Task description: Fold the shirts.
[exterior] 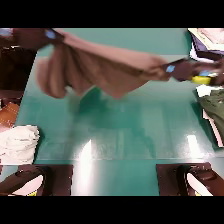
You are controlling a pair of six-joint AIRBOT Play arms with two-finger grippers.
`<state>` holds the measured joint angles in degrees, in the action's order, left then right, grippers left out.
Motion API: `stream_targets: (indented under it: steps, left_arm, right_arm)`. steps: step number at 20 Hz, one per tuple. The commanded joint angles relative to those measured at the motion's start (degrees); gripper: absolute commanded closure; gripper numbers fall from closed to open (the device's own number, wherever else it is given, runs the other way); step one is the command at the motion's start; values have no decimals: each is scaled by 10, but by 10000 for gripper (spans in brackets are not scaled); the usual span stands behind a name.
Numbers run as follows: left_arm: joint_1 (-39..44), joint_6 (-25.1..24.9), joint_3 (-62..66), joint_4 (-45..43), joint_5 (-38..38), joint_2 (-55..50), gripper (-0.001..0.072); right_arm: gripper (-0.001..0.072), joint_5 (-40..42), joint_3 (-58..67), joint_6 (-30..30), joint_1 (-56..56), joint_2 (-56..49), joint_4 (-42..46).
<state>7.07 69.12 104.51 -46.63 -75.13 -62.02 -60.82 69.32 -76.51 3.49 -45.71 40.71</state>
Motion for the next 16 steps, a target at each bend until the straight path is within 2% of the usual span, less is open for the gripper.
stream_targets:
  steps: [1,4,6,9,13,16]
  left_arm:
    - [0,15,97,-5,-68,57,681]
    - [0,24,128,-5,-81,70,682]
    - [0,27,107,-17,-87,63,681]
    - [0,26,9,-16,-90,35,681]
    - [0,8,-166,-16,-94,-30,681]
    - [0,6,-281,-16,-26,-101,680]
  right_arm:
    - [693,-67,94,-57,-12,63,42]
    - [693,-149,141,-152,-12,79,146]
    - [693,-201,143,-177,-12,73,176]
    - [693,-254,104,-195,-8,37,174]
    - [692,-226,6,-194,18,-47,179]
    - [692,-121,-61,-161,25,-122,179]
